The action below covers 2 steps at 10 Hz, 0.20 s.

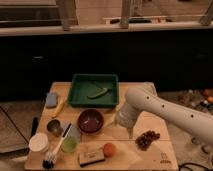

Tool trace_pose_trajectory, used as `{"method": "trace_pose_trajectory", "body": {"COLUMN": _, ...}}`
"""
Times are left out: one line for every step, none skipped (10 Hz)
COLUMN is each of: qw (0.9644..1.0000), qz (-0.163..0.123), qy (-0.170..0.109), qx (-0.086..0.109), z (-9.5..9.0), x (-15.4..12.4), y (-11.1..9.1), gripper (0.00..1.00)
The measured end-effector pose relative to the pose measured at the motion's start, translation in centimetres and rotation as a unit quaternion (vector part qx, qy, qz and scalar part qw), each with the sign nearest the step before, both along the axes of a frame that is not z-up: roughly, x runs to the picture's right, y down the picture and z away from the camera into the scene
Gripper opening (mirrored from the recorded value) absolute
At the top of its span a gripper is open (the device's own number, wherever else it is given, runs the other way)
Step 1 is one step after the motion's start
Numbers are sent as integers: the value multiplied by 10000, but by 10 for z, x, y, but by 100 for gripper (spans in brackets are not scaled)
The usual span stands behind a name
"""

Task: Place apple in table surface

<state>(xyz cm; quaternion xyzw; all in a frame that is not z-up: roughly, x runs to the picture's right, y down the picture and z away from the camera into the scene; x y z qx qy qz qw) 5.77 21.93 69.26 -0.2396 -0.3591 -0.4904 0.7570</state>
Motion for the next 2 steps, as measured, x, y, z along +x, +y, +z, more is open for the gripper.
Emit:
{"method": "trace_pose_trajectory", "body": {"qw": 9999, "qz": 98, "qy": 94, "qx": -84, "z": -2, "x": -6, "y": 12, "gripper": 80}}
{"method": "trace_pose_trajectory", "body": {"qw": 9997, "qz": 157, "qy": 139, "qx": -155, "z": -2, "x": -13, "y": 22, "gripper": 80}}
